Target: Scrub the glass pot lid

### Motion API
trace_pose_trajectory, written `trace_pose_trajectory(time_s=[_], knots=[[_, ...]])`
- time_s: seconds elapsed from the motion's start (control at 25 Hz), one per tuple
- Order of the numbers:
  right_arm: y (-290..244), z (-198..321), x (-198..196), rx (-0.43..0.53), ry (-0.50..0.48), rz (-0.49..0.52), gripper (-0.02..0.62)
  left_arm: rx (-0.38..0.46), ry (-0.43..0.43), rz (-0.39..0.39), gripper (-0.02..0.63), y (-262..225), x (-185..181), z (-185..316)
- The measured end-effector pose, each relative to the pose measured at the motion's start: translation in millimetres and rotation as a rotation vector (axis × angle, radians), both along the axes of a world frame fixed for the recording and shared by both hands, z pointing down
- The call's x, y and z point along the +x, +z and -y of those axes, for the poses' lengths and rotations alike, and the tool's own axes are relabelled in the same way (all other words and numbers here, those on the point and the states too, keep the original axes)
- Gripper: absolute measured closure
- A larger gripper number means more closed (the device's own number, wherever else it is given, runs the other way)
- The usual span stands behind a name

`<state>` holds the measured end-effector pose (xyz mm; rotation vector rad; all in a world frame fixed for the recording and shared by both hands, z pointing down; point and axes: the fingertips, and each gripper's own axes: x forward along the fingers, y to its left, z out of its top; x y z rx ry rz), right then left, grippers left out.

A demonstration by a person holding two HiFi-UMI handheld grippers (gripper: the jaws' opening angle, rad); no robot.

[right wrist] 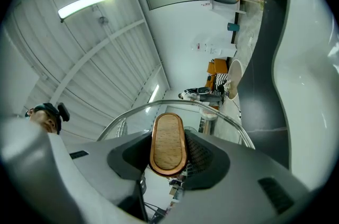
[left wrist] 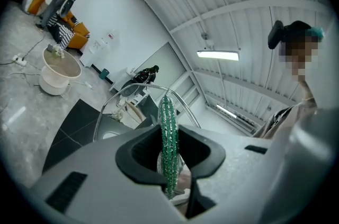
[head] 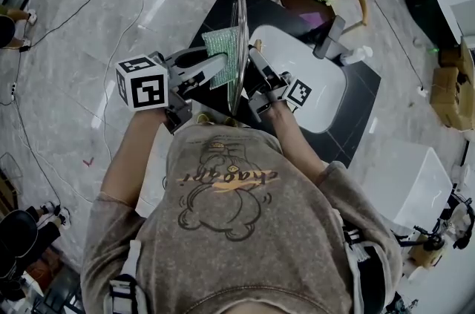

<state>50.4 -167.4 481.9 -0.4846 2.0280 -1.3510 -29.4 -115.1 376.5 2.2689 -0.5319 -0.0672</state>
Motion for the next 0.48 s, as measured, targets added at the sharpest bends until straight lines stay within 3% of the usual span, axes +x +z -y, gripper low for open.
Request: trace_pose_trajectory(time_s=[0.16,0.48], knots=[[1,-6,-4,0.006,-0.018,-0.023,0.416,-0.017,-0.026,-0.012,0.520,6,-6,9],[0,-14,-9,0.024,-0.061,-0.051,0.416,-0.001,-0.080,0.071,0.521,22,-5,29]])
